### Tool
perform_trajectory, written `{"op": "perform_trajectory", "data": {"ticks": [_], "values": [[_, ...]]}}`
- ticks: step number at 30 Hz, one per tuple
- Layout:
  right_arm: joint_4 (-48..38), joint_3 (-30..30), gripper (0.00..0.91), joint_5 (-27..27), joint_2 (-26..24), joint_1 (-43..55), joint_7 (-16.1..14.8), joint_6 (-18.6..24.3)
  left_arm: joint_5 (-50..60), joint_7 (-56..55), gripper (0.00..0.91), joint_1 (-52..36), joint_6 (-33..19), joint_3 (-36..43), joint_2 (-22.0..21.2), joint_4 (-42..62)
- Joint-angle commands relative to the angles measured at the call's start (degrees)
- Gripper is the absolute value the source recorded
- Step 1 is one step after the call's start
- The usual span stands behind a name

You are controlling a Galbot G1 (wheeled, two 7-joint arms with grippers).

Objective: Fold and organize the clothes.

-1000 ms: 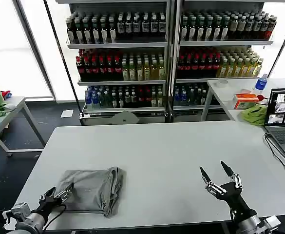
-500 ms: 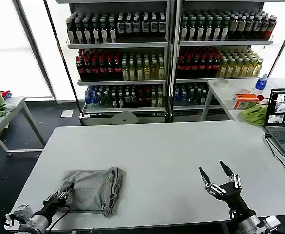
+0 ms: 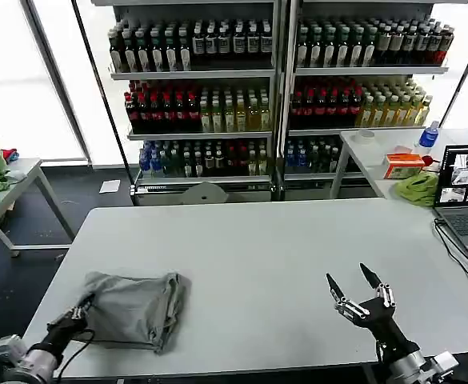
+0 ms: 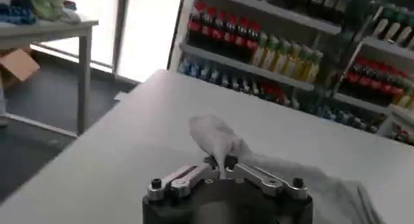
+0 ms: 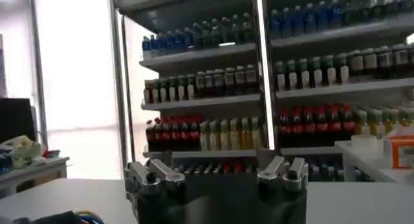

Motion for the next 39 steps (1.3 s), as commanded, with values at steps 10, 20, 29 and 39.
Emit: {"op": "perform_trajectory", "data": {"ticks": [10, 20, 29, 39], "values": [[-0.84, -0.34, 0.907, 0.83, -0.98, 0.89, 0.07, 0.21, -8.06, 1.66, 0.020, 0.26, 3.79, -21.69, 13.46, -0.52], [-1.19, -0.13, 0.907, 0.97, -0.34, 0.53, 0.08, 0.91, -7.21, -5.17, 0.020, 1.18, 7.09, -6.55, 9.82, -11.07], [-1.25, 0.19, 0.907, 0.63, 0.85, -0.03, 0.06, 0.92, -6.93, -20.48, 0.020, -5.02, 8.15, 23.08, 5.34, -16.78], [-0.87, 0.41, 0.907, -0.42, 1.70, -1.32, 1.14, 0.20, -7.87, -23.61, 0.030, -15.02, 7.47, 44.46, 3.11, -8.72]]}}
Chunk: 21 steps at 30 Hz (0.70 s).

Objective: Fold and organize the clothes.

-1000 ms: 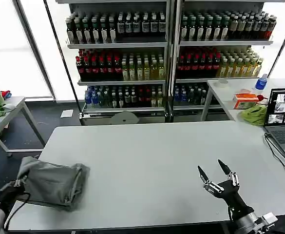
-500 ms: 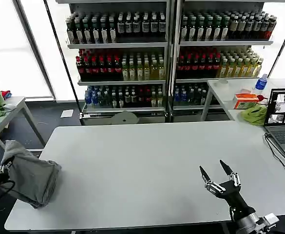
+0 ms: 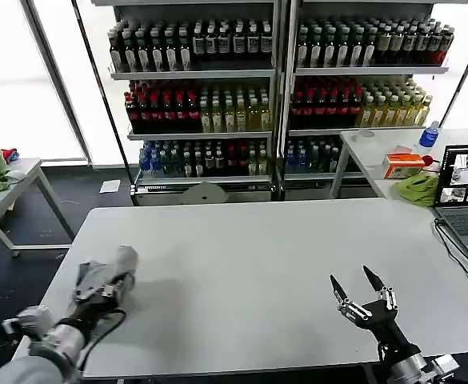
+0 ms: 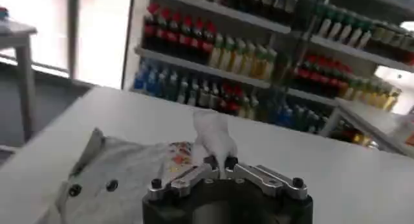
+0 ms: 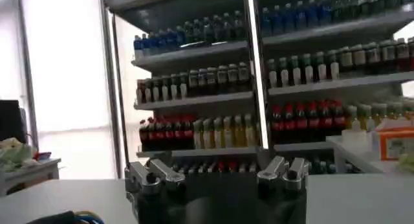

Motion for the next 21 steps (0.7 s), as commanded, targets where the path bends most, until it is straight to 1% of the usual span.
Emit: {"op": "perform_trajectory", "data": {"ticks": [1, 2, 4, 5, 6, 8, 9, 10, 12, 16, 18, 21], "values": [[0.65, -0.11, 0.907, -0.77, 0.57, -0.74, 1.50, -1.40, -1.83, -9.49, 0.040, -12.47, 0.00, 30.20, -3.88, 5.14], [0.81, -0.20, 0.907, -0.94, 0.70, -0.73, 2.20, -2.02, -2.45, -10.00, 0.071, -13.24, -0.05, 30.50, -4.34, 5.44], [1.17, -0.40, 0.907, -1.38, 0.94, -0.61, 3.25, -3.78, -5.41, -11.33, 0.403, -15.51, -0.01, 31.44, -5.18, 5.72], [1.53, -0.65, 0.907, -1.86, 1.02, -0.54, 3.99, -5.03, -5.71, -11.47, 0.816, -16.45, 0.00, 31.65, -5.40, 5.68], [1.67, -0.89, 0.907, -2.04, 1.04, -0.48, 4.38, -5.72, -6.12, -11.46, 0.907, -16.85, 0.03, 31.97, -5.53, 5.70], [2.24, -1.75, 0.907, -2.30, 1.19, -0.15, 5.12, -7.88, -6.81, -11.42, 0.907, -17.49, -0.01, 32.22, -5.97, 5.55], [2.64, -2.89, 0.907, -2.78, 1.21, 0.22, 6.00, -9.79, -7.44, -11.48, 0.907, -17.75, 0.00, 32.20, -6.14, 5.27], [2.69, -3.04, 0.907, -2.90, 1.22, 0.34, 6.11, -10.03, -7.63, -11.46, 0.907, -17.81, -0.03, 32.13, -6.24, 5.06], [2.81, -5.12, 0.907, -3.27, 1.55, 1.50, 7.20, -12.85, -10.04, -11.45, 0.907, -17.64, -0.22, 31.51, -6.41, 3.69], [2.69, -8.20, 0.907, -3.52, 1.34, 3.95, 8.07, -16.62, -11.68, -10.85, 0.907, -16.78, -0.36, 29.62, -5.85, 1.08], [2.60, -9.73, 0.907, -2.65, 0.68, 5.91, 8.76, -18.44, -11.67, -10.04, 0.907, -15.53, -0.76, 27.17, -4.88, -0.35], [1.98, -12.31, 0.907, -0.99, -0.45, 8.12, 9.31, -19.86, -11.94, -7.90, 0.907, -13.75, -0.90, 22.38, -4.76, -2.12]]}}
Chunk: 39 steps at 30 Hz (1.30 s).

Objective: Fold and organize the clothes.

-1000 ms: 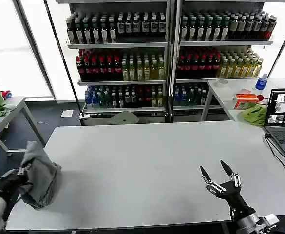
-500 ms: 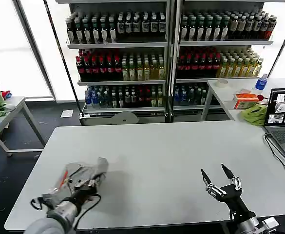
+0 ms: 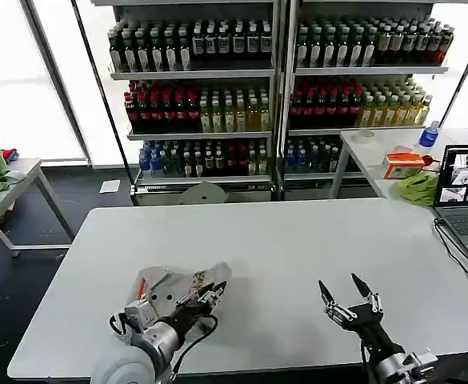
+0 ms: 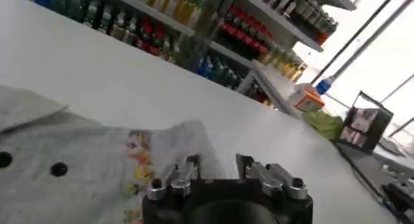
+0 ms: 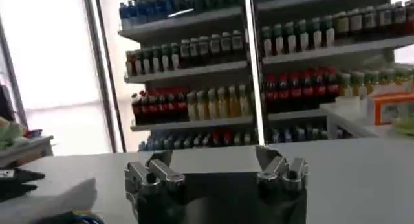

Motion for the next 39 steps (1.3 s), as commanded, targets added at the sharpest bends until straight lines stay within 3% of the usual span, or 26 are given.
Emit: {"op": "perform_trajectory", "data": {"ticks": [1, 5, 9, 16, 24, 35, 36, 37, 39], "values": [[-0.52, -8.42, 0.907, 1.74, -1.88, 6.85, 3.04, -9.37, -4.01, 1.98, 0.907, 0.51, -0.41, -5.08, 0.31, -4.90], [-1.23, -13.21, 0.907, 3.52, -1.85, 11.05, 4.70, -11.36, -3.35, 5.29, 0.907, 1.89, -0.96, -13.21, 1.46, -5.52], [-1.93, -20.40, 0.907, 7.00, -1.62, 16.49, 9.44, -14.09, 1.51, 9.34, 0.907, 4.36, -3.16, -21.09, 2.41, -4.93], [-4.48, -33.73, 0.907, 12.20, 1.07, 24.41, 17.65, -18.64, 9.35, 14.12, 0.907, 9.97, -5.78, -27.93, 0.18, -4.99], [-8.92, -41.56, 0.907, 12.46, 4.65, 27.05, 19.20, -19.00, 9.83, 14.52, 0.907, 14.14, -6.37, -31.45, -1.63, -6.13], [-11.57, -41.69, 0.897, 14.97, 5.60, 26.57, 19.42, -18.61, 9.82, 14.25, 0.907, 15.34, -6.42, -32.70, -2.51, -6.25], [-11.77, -41.34, 0.746, 15.41, 5.62, 26.57, 19.45, -18.53, 9.81, 14.19, 0.907, 15.32, -6.42, -32.64, -2.55, -6.27], [-11.85, -41.16, 0.322, 15.66, 5.59, 26.57, 19.40, -18.49, 9.83, 14.22, 0.907, 15.33, -6.41, -32.60, -2.55, -6.30], [-11.84, -40.74, 0.000, 16.09, 5.57, 26.50, 19.51, -18.39, 9.81, 14.19, 0.907, 15.27, -6.40, -32.50, -2.50, -6.38]]}}
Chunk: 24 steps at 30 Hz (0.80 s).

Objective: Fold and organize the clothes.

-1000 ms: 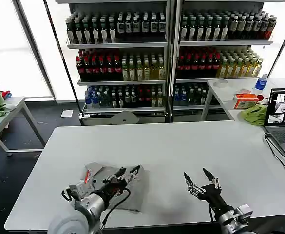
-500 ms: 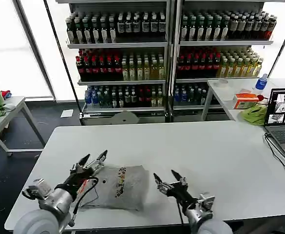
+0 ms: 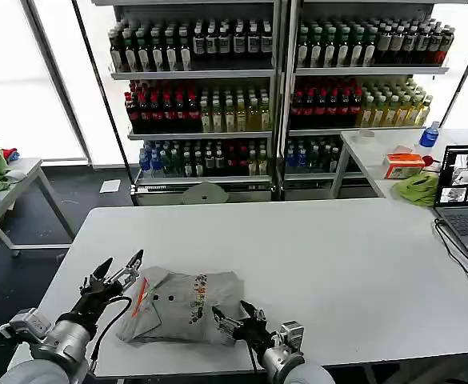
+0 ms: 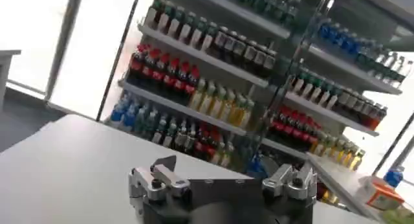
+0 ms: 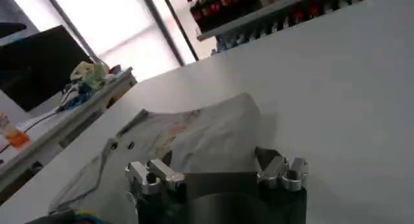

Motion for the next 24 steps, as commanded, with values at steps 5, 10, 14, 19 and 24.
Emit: {"op": "perform_trajectory", "data": {"ticks": [5, 10, 14, 19, 24], "values": [[-1.99, -1.97, 0.000, 5.14, 0.96, 1.76, 1.49, -0.01, 1.16, 0.78, 0.907, 1.42, -0.38, -2.35, -0.26, -0.32], [-2.11, -0.58, 0.000, 6.46, 1.08, 1.85, 1.31, 0.38, 1.17, 0.56, 0.907, 1.11, -0.31, -1.78, -0.27, 0.13], [-2.12, 0.91, 0.000, 6.41, 0.64, 1.47, 1.00, 0.40, 1.10, 0.54, 0.907, 0.71, -0.30, -1.83, -0.03, 0.43], [-0.57, 3.86, 0.000, 5.98, -1.33, 0.76, -0.47, 0.16, 1.03, 0.50, 0.907, 0.47, -0.31, -1.94, 0.39, 0.88], [1.14, 8.25, 0.000, 5.32, -3.64, -0.24, -2.05, -1.02, 1.00, 0.56, 0.907, 0.54, -0.33, -1.94, 0.51, 1.20]]}}
